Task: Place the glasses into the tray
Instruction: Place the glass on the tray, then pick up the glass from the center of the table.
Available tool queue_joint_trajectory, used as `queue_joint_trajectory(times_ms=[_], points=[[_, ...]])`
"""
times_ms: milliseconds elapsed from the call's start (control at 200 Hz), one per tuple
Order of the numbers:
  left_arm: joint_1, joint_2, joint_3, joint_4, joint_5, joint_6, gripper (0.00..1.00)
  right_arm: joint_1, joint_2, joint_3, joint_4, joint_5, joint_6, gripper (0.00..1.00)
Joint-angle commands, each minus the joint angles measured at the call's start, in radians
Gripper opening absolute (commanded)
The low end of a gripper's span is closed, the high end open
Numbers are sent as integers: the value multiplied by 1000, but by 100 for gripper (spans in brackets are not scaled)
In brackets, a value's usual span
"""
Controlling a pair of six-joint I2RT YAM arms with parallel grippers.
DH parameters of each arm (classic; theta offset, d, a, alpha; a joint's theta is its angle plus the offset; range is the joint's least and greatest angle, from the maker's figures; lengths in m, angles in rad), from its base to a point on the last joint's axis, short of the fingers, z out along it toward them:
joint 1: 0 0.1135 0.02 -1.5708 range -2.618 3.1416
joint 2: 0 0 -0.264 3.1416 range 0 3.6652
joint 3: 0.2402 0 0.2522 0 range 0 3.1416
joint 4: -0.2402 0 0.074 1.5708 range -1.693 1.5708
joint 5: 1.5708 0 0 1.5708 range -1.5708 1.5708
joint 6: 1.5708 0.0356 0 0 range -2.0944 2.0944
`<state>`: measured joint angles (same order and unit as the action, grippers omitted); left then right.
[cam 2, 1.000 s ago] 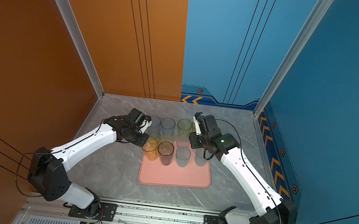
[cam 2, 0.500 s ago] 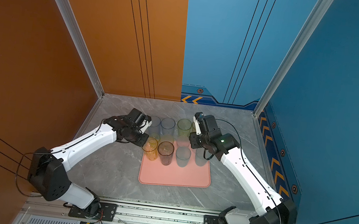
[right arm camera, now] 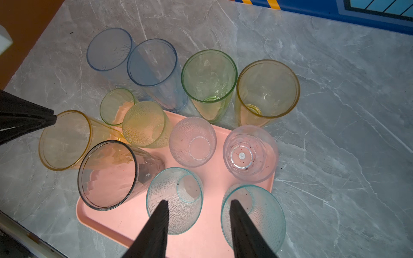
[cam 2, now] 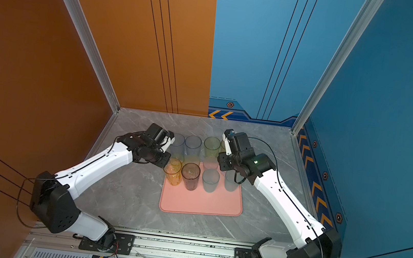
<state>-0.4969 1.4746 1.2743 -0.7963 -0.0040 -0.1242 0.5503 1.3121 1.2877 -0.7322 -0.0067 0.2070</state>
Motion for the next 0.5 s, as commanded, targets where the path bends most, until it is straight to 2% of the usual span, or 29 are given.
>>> queue_joint_trajectory(times_ms=[0,255,496], points=[[-6,-49,36,-21,-42,6,15,-4,10,21,-24,8,8,44],[8,-200,11,49,-160,27,14,-26,8,22,-25,22,8,44],[70,-339,-82,261,-140,-24,15,-144,9,79,-65,11,25,42]])
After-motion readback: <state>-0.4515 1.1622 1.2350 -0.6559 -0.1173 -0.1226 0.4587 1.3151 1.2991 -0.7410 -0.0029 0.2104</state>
